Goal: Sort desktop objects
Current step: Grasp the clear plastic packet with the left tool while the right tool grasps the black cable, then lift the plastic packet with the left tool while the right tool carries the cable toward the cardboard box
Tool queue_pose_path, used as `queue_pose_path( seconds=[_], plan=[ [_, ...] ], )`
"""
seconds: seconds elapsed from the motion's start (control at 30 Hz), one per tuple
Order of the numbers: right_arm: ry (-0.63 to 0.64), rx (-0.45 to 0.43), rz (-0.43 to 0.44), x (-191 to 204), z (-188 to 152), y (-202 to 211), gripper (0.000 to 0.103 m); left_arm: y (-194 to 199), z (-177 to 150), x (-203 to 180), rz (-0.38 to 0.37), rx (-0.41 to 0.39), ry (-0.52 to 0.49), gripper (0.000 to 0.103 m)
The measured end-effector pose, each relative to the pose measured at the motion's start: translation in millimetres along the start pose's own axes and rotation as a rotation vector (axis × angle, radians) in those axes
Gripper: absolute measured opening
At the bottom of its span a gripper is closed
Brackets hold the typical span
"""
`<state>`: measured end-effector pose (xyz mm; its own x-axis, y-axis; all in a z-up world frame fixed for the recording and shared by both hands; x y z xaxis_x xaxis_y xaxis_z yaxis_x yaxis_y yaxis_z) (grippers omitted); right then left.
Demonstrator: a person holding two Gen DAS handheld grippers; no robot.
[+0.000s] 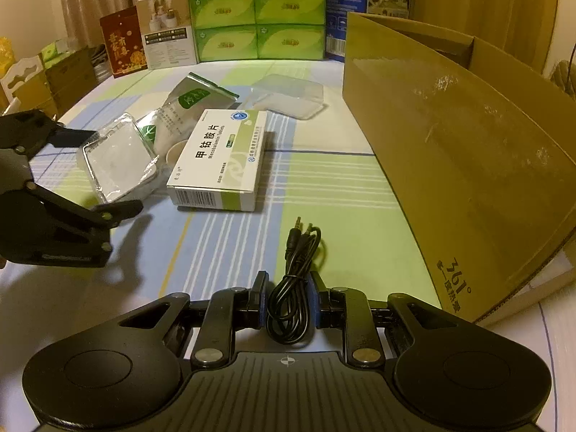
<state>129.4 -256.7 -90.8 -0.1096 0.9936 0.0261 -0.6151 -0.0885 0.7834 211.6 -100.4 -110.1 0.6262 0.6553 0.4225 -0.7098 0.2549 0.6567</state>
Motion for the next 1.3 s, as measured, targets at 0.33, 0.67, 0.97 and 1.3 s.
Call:
queue_pose_path(
  seconds=[0.33, 0.67, 0.97, 1.3],
  plan=[
    [0.002, 0.001, 0.038, -2, -9, 16, 0.019, 7, 1, -14, -0.007, 0.047, 0.026, 0.065],
    [0.052, 0.01, 0.016, -10, -40, 34, 0.019, 61, -24, -40, -0.194, 0.139, 0.448, 0.065],
    [0.056, -0.011, 0.006, -9, -43, 33, 0.02, 74, -35, -58, -0.181, 0.121, 0.52, 0.067],
    [0.042, -0.036, -0.008, -10, -39, 28, 0.021, 68, -39, -60, -0.166, 0.126, 0.527, 0.072]
  ],
)
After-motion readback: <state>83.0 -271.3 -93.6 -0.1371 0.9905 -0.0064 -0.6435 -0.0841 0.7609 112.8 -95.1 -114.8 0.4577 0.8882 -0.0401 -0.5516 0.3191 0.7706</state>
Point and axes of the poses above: each gripper's, at about its wrist camera, not at the fingertips, and y roughly against the way its jaws point, x to its left, z to its top, the point moved 1 cm from there along -y, roughly the way its jaws point, and after that the axes turned 3 degrees about x, right-handed, at the moved point
